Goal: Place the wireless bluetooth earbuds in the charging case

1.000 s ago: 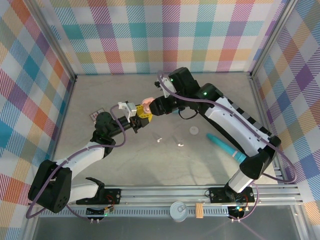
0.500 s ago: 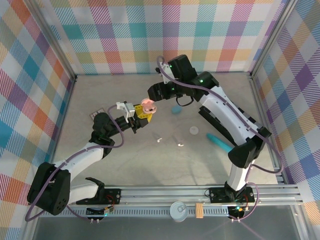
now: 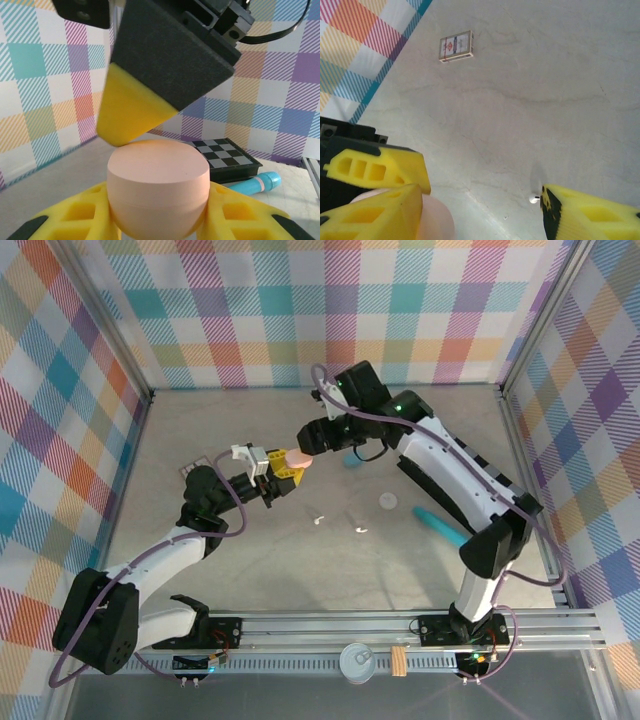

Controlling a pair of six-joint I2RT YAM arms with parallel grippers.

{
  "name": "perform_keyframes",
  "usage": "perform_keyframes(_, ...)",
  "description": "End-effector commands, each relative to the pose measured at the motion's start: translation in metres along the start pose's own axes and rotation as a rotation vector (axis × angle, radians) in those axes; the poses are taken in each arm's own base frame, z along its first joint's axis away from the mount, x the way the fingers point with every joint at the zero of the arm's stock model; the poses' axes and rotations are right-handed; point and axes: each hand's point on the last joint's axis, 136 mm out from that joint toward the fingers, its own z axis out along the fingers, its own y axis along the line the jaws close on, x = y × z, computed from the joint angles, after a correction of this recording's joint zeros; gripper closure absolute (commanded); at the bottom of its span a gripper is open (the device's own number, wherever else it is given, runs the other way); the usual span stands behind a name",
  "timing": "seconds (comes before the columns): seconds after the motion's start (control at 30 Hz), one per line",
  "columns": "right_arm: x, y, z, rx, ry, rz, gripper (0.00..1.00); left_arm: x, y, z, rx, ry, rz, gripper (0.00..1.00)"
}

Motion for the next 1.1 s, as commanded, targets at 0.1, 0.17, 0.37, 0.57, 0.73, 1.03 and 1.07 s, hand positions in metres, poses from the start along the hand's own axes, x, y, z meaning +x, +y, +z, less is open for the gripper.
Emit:
perform_keyframes(0.1,-0.003,0.035,-0.031,-0.291,-0.087,0.149,0.32,-0.020,0.006,-0.001,-0.024,-0.063,0.048,0.75)
perform_keyframes(0.17,0.000,0.040,-0.028,-0.352,-0.083,0.183,0.31,-0.022,0.008,0.000,-0.031,-0.078,0.050,0.75)
perform_keyframes(0.37,0.008,0.053,-0.017,-0.496,-0.037,0.277,0.30,-0.033,0.011,0.004,-0.018,-0.124,0.036,0.75)
perform_keyframes(0.57,0.009,0.051,-0.005,-0.554,-0.014,0.369,0.35,-0.042,0.009,0.005,-0.006,-0.142,0.041,0.75)
perform_keyframes(0.73,0.007,0.053,0.006,-0.630,0.002,0.453,0.40,-0.042,0.007,0.003,-0.003,-0.137,0.048,0.75)
perform_keyframes(1.03,-0.001,0.049,0.014,-0.689,-0.005,0.545,0.50,-0.047,0.003,0.000,0.002,-0.139,0.067,0.75)
perform_keyframes(1.07,-0.001,0.049,0.014,-0.692,-0.004,0.551,0.52,-0.047,0.003,0.000,0.001,-0.138,0.067,0.75)
